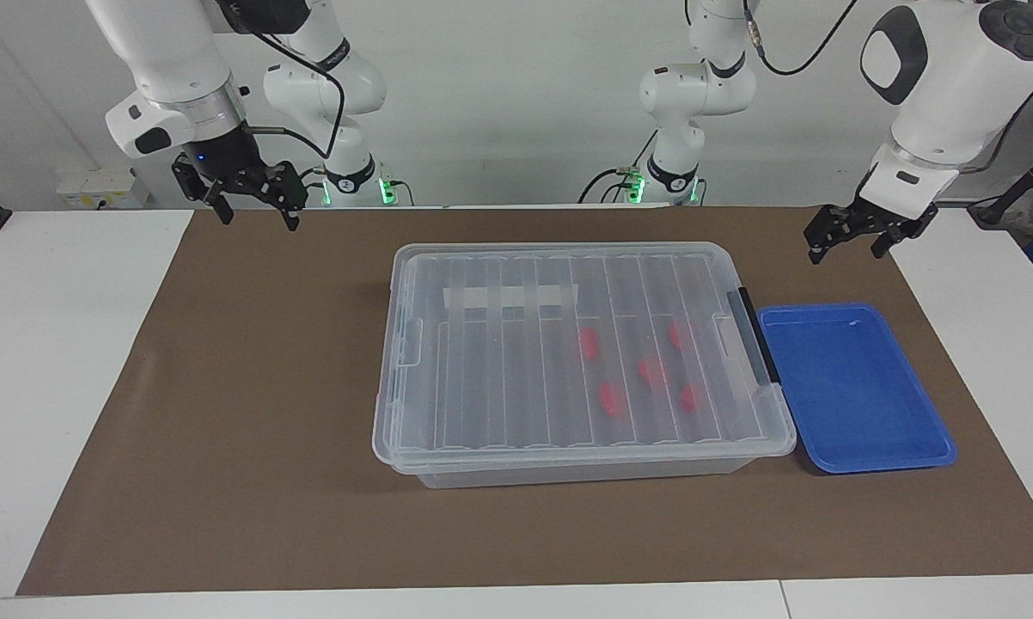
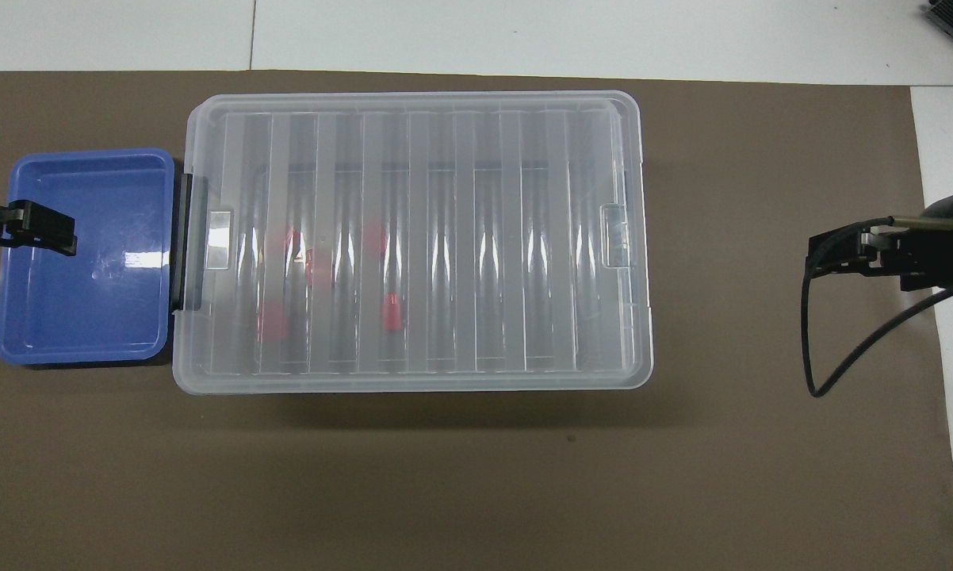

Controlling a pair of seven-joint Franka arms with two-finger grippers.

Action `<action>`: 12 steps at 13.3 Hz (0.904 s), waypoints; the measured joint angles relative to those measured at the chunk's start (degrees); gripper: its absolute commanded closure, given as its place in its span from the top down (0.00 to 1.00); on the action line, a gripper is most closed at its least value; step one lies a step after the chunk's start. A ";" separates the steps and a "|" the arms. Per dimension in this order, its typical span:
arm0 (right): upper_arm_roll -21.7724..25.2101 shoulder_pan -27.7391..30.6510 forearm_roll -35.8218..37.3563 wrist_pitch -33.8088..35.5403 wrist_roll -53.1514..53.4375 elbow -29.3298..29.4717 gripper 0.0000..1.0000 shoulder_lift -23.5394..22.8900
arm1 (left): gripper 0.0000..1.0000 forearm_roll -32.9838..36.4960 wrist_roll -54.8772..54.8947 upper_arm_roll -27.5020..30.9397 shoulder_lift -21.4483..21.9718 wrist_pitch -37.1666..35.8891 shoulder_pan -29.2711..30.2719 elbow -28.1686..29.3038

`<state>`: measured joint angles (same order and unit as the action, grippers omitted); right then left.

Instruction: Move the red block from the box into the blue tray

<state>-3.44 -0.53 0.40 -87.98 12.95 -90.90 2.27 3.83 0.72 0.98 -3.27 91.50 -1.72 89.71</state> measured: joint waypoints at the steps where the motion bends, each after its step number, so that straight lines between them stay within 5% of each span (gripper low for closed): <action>1: 0.00 0.00 0.00 0.00 0.00 -0.02 1.00 0.00 | 1.00 0.00 0.00 0.00 0.00 0.00 0.00 0.00; 12: -0.04 -0.90 -0.04 -4.69 0.00 -2.94 1.00 0.19 | 1.00 0.00 0.00 0.00 0.00 0.00 0.00 0.00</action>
<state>-3.48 -1.44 0.36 -92.67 12.95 -93.84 2.47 3.83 0.72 0.98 -3.27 91.50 -1.72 89.72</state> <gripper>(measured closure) 0.000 0.000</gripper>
